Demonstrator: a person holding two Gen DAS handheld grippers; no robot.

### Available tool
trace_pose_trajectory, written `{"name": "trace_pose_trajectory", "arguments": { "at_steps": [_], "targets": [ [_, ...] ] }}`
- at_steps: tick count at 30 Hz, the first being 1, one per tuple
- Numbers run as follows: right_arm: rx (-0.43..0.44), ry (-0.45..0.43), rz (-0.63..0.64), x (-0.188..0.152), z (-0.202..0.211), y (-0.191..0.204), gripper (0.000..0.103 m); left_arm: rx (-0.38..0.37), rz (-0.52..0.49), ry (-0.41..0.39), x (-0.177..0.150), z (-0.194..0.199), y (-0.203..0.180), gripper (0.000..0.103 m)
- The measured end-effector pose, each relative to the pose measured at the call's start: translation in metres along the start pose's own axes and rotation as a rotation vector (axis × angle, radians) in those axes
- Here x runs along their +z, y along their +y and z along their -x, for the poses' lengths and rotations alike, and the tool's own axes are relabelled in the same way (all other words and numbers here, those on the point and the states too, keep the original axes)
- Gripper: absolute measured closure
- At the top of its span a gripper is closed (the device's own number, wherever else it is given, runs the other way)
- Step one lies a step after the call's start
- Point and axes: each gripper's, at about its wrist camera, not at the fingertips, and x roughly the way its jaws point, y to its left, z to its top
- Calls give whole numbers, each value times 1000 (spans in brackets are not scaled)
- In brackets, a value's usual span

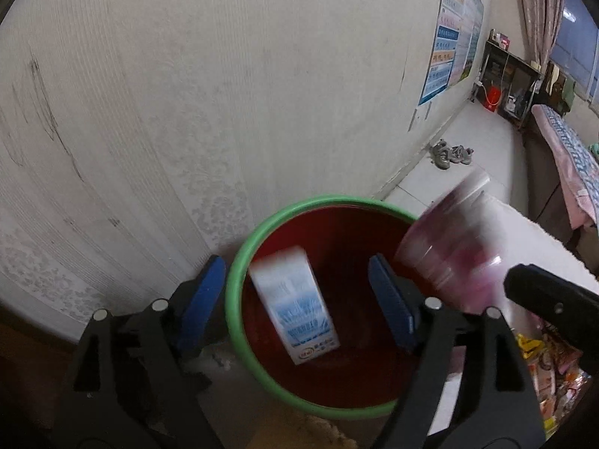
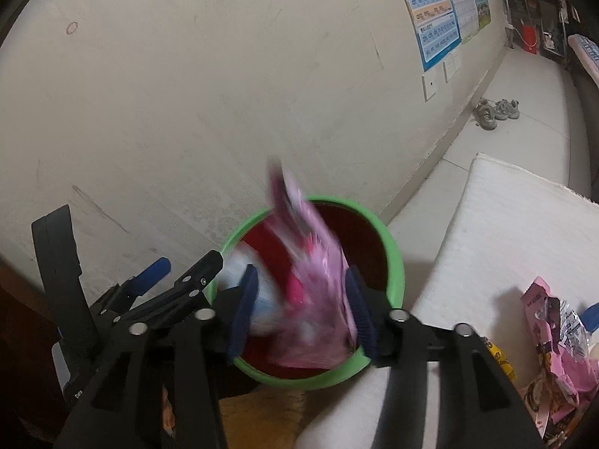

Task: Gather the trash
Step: 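Carry both items to the red bucket and open both tools, then grasp the yellow tube box with left tool while right tool reaches pile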

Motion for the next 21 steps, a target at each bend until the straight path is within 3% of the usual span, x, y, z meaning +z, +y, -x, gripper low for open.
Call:
{"name": "trace_pose_trajectory", "arguments": {
  "at_steps": [7, 12, 21],
  "targets": [
    [1, -29, -11, -12, 31, -5, 50, -2, 0, -7, -7, 15, -5, 23],
    [-22, -55, 3, -33, 67, -16, 50, -20, -22, -34, -22, 46, -19, 22],
    [-145, -62, 19, -97, 119, -56, 49, -102, -78, -33, -63, 89, -66, 21]
  ]
}}
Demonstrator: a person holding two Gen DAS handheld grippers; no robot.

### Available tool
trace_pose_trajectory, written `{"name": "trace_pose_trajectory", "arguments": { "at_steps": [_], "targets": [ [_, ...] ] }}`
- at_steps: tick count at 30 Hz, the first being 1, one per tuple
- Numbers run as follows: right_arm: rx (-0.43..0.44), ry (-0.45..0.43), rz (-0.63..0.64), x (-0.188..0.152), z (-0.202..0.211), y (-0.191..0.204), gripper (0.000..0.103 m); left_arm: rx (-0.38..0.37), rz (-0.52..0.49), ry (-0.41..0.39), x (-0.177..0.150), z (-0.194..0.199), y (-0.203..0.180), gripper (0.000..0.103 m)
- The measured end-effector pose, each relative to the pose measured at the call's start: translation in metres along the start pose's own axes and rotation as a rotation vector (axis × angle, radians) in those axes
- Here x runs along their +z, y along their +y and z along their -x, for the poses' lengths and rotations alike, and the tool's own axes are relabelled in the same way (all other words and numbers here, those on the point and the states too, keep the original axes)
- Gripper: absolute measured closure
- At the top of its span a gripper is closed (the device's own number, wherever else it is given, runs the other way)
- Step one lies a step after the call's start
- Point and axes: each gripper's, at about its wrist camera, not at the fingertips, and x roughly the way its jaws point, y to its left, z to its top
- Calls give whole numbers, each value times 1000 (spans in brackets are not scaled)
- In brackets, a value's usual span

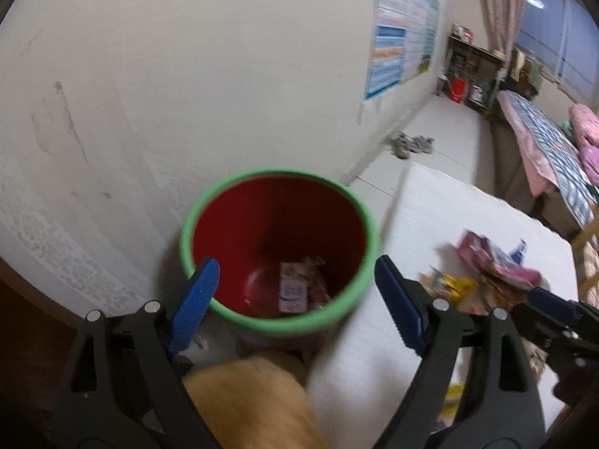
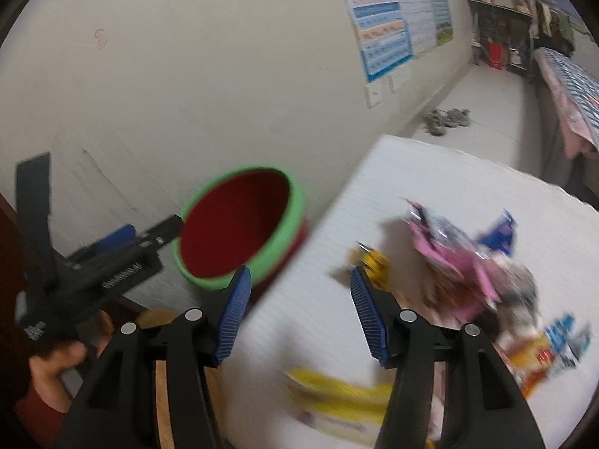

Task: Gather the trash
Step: 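Grasp the yellow tube box with left tool while right tool reaches pile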

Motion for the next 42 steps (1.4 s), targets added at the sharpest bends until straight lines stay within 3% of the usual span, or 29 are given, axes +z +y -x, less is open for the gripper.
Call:
{"name": "trace_pose_trajectory", "arguments": {
  "at_steps": [7, 10, 15, 23, 28, 34, 37, 40, 42],
  "targets": [
    [-53, 3, -85, -38, 33, -53, 49, -103, -108, 36, -38, 15, -43, 18],
    [-87, 4, -116, -51, 45, -73, 47, -140, -181, 88, -60, 14, -58, 18],
    [-112, 7, -178, -66, 52, -98, 47, -168, -241, 139, -88, 15, -70, 18],
    [-115, 20, -232, -78, 49, -111, 46, -228, -252, 142, -94, 15, -77, 18],
    [-131, 13, -231, -76, 51, -114, 46, -237, -319, 156, -94, 5, -93, 18],
    [-159, -6, -251, -74, 66, -125, 46, -353, -509, 141, -97, 13, -127, 18],
    [-168, -8, -258, -76, 73, -132, 43, -426, -685, 104, -112, 30, -137, 14],
    [-181, 12, -244, -79, 73, -135, 43, -413, -830, 113, -126, 28, -149, 13],
    [-171, 23, -254, -82, 71, -136, 43, -402, -873, 135, -133, 18, -157, 13]
  ]
}}
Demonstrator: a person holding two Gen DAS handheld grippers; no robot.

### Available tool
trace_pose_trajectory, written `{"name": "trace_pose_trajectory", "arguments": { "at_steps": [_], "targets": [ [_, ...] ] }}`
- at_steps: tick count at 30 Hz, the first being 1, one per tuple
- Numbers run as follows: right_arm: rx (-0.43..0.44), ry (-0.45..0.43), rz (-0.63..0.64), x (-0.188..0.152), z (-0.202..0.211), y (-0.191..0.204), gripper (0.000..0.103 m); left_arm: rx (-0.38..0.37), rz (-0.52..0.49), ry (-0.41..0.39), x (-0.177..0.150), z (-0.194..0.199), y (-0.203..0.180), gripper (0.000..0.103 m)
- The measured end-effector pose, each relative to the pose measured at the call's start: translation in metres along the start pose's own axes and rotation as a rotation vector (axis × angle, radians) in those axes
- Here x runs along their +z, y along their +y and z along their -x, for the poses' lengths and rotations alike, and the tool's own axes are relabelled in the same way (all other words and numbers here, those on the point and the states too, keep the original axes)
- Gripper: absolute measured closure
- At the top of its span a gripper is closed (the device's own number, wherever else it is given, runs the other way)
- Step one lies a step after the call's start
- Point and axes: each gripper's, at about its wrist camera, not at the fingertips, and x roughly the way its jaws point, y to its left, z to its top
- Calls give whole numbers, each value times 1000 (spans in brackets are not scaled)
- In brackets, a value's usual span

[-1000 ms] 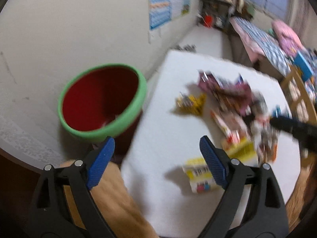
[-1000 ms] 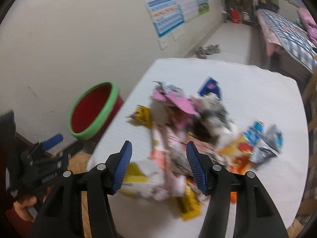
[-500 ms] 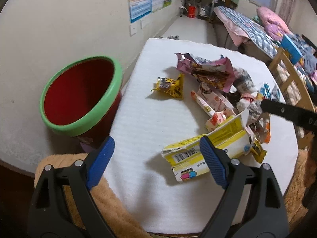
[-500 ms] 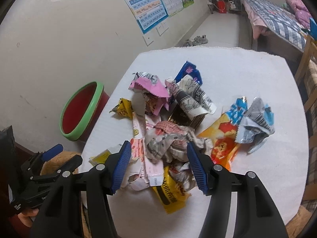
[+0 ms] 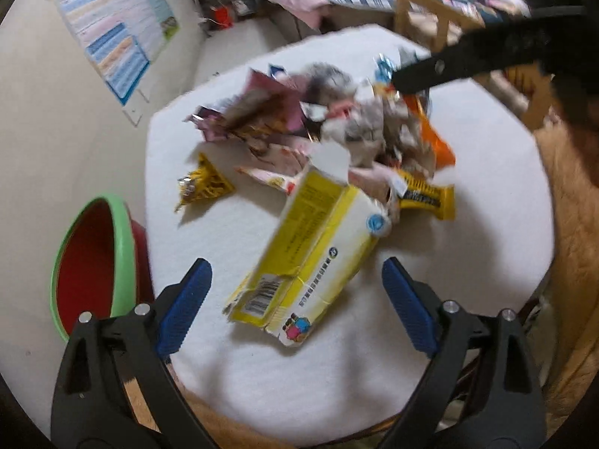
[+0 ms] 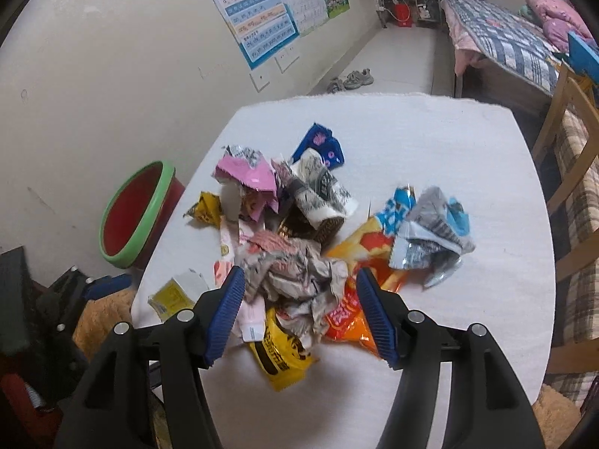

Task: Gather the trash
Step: 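Grasp the yellow tube box with left tool while right tool reaches pile, then grasp the silver-blue wrapper with the right tool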

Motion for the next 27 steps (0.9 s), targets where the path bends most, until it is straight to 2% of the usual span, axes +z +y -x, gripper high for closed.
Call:
{"name": "trace_pose_trajectory", "arguments": {
  "at_steps": [2, 3, 4, 6, 9, 10, 12, 16, 19, 24, 27],
  "targets": [
    [16, 13, -34, -3, -2, -3, 43, -16, 35, 27, 2, -18, 4, 14],
    [17, 14, -41, -5, -1, -4, 43, -37, 58, 45, 3, -26, 8, 18],
    [17, 12, -42, -6, 0, -5, 43, -57, 79, 68, 4, -33, 10, 37],
    [18, 7, -42, -6, 3, -5, 43, -38, 94, 84, 6, -36, 11, 42],
    [10, -12, -68, -4, 8, -15, 43, -56, 153, 66, 8, -25, 16, 62],
    [1, -18, -88, -2, 10, -21, 43, -49, 188, 51, 7, -18, 21, 77],
    [-18, -31, -134, -1, 11, -33, 43, -71, 283, 40, 6, -8, 32, 77],
    [-52, -43, -228, 6, 9, -55, 43, -129, 554, 25, -10, 11, 61, 77],
    [-85, -54, -276, 12, 0, -69, 43, -150, 668, 34, -21, 13, 68, 77],
    [-115, -60, -324, 20, -11, -89, 43, -134, 704, 90, -30, 0, 69, 73],
    [-104, -60, -400, 22, -15, -105, 43, -119, 717, 108, -34, -7, 68, 63]
  ]
}}
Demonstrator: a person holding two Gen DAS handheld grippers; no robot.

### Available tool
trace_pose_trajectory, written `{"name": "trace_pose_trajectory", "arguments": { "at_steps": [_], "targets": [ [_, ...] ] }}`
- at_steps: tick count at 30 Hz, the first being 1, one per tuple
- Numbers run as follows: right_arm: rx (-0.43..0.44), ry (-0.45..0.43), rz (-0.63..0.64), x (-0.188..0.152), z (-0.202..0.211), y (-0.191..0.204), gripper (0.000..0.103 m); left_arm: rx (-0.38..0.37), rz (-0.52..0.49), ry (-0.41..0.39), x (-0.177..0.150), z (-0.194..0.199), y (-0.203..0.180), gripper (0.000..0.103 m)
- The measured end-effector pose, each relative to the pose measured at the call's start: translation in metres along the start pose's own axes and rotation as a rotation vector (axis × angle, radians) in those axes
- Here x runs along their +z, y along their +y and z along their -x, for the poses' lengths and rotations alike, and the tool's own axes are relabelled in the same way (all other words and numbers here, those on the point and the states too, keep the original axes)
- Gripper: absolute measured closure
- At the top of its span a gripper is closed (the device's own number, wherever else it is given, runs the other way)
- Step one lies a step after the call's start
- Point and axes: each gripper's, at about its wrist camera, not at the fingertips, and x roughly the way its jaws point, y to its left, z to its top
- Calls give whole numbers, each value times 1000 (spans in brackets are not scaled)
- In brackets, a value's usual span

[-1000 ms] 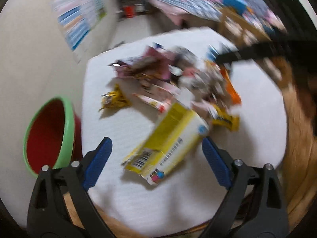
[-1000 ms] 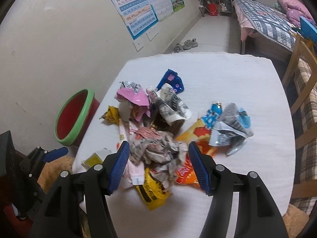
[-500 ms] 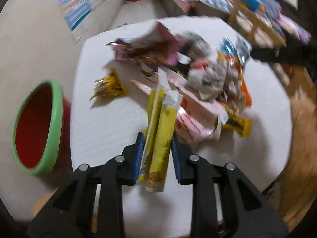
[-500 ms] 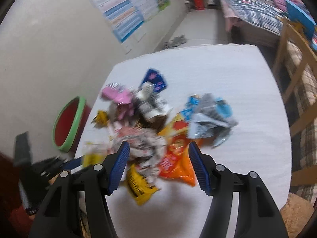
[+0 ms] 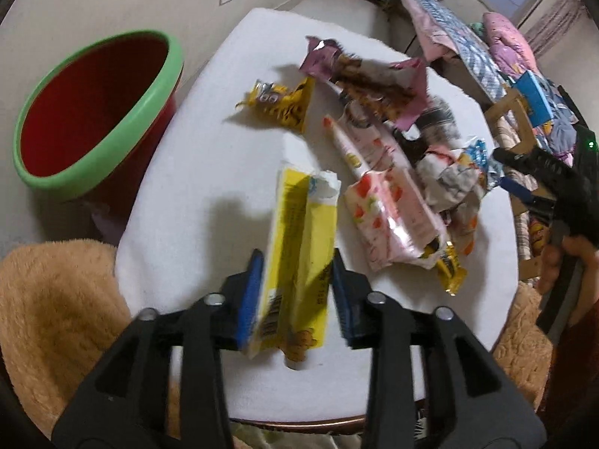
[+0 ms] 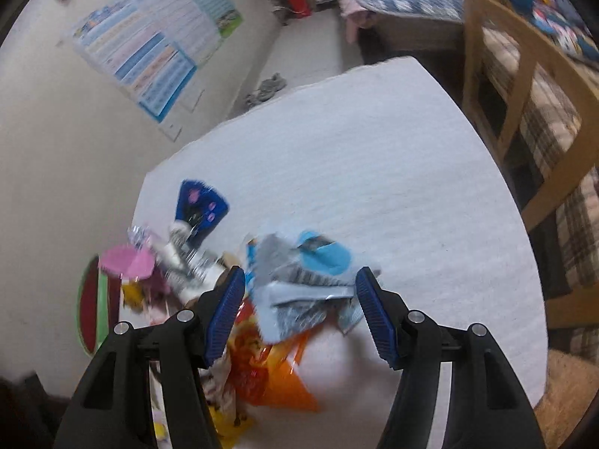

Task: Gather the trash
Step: 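Grasp the silver-blue wrapper with the right tool, then drop the yellow box and silver wrapper into the red bucket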

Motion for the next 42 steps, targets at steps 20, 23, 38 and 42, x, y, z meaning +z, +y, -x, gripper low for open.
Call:
{"name": "trace_pose_trajectory", "arguments": {
  "at_steps": [20, 23, 38, 42],
  "targets": [
    [78, -66, 4, -12, 35, -1, 86, 31, 98, 44, -5, -23, 16, 51],
    [104, -114, 48, -15, 55, 18, 87, 25, 116, 25, -5, -19, 21, 65],
    [225, -159, 319, -37, 86, 135, 87, 169, 33, -287, 23, 73, 22, 78],
    [260, -135, 351, -46, 80, 160, 87, 201, 22, -340, 30, 93, 30, 78]
  ]
}}
